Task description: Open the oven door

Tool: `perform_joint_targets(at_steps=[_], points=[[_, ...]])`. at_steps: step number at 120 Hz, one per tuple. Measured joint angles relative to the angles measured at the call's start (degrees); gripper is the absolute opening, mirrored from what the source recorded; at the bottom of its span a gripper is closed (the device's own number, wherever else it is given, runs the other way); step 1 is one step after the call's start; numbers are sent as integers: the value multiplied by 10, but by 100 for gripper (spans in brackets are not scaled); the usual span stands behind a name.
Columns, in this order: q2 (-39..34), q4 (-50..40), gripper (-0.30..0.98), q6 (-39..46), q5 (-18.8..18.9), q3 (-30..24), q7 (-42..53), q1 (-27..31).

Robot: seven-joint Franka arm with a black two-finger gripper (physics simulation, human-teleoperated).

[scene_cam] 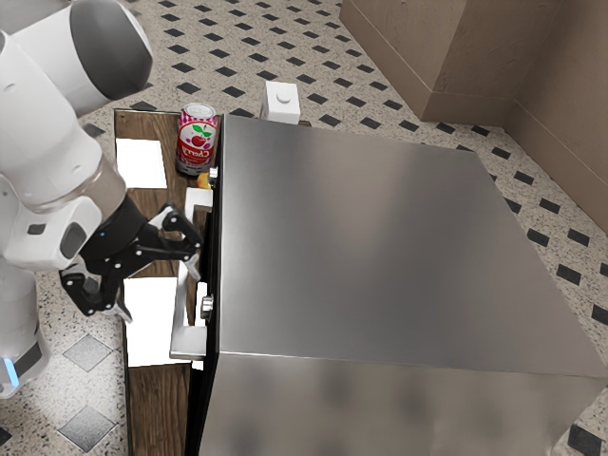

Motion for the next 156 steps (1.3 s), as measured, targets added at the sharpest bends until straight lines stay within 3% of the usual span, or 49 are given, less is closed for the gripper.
perform_joint_targets(at_steps=[34, 98, 106, 112, 121, 129, 138, 144, 148, 156], points=[[-4, -18, 67, 15, 13, -7, -10, -4], [3, -61, 67, 31, 8, -124, -40, -2], [8, -64, 67, 33, -2, -163, -46, -2], [12, -64, 68, 34, -20, -224, -51, 0], [20, -15, 68, 12, -45, -406, -58, 10], [58, 188, 69, -58, -23, -501, -49, 62], [114, 492, 69, -155, 17, -474, -15, 187], [140, 665, 68, -214, 9, -400, 23, 338], [147, 737, 69, -244, -11, -317, 53, 432], [160, 786, 69, -274, -103, -125, 122, 601]])
